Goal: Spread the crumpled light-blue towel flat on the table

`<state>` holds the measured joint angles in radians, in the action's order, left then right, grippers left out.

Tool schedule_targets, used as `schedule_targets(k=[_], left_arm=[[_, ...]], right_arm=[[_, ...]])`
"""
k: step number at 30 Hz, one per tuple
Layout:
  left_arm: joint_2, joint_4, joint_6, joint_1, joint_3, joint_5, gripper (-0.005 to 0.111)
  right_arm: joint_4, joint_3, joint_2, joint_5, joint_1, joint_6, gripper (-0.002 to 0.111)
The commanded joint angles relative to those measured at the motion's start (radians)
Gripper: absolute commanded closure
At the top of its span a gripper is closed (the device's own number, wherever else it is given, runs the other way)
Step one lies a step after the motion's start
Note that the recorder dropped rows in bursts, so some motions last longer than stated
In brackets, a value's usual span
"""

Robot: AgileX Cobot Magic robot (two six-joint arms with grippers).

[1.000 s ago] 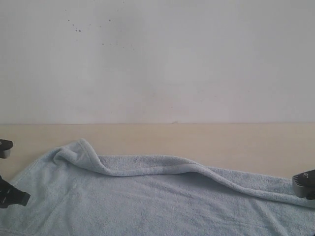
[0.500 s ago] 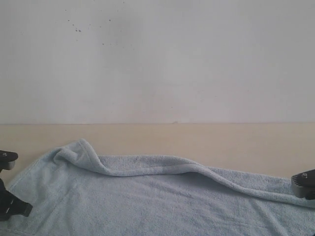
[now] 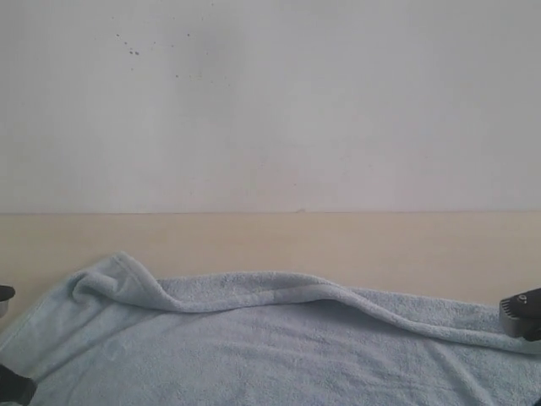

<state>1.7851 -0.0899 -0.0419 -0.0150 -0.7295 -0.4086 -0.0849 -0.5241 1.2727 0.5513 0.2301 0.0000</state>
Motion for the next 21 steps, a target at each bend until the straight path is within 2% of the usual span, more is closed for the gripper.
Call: schedule_targets(k=[1, 6, 12, 15, 21], left_arm=[[-0.016, -0.019, 0.034, -0.002, 0.101, -0.268, 0.102], [-0.111, -0.042, 0.097, 0.0, 0.158, -0.302, 0.102], [-0.264, -0.086, 0.159, 0.0, 0.165, -0.31, 0.102], [-0.361, -0.094, 0.172, 0.0, 0.156, -0.286, 0.102], [-0.532, -0.222, 0.243, 0.0, 0.089, -0.165, 0.102]], right_arm=[[0.017, -0.005, -0.007, -0.001, -0.001, 0.0, 0.108], [0.048, -0.008, -0.009, -0.003, -0.001, -0.01, 0.108], [0.051, -0.013, -0.061, 0.001, -0.001, -0.014, 0.108], [0.051, -0.013, -0.089, 0.001, -0.001, -0.014, 0.108], [0.059, -0.013, -0.093, -0.001, -0.001, -0.018, 0.108]])
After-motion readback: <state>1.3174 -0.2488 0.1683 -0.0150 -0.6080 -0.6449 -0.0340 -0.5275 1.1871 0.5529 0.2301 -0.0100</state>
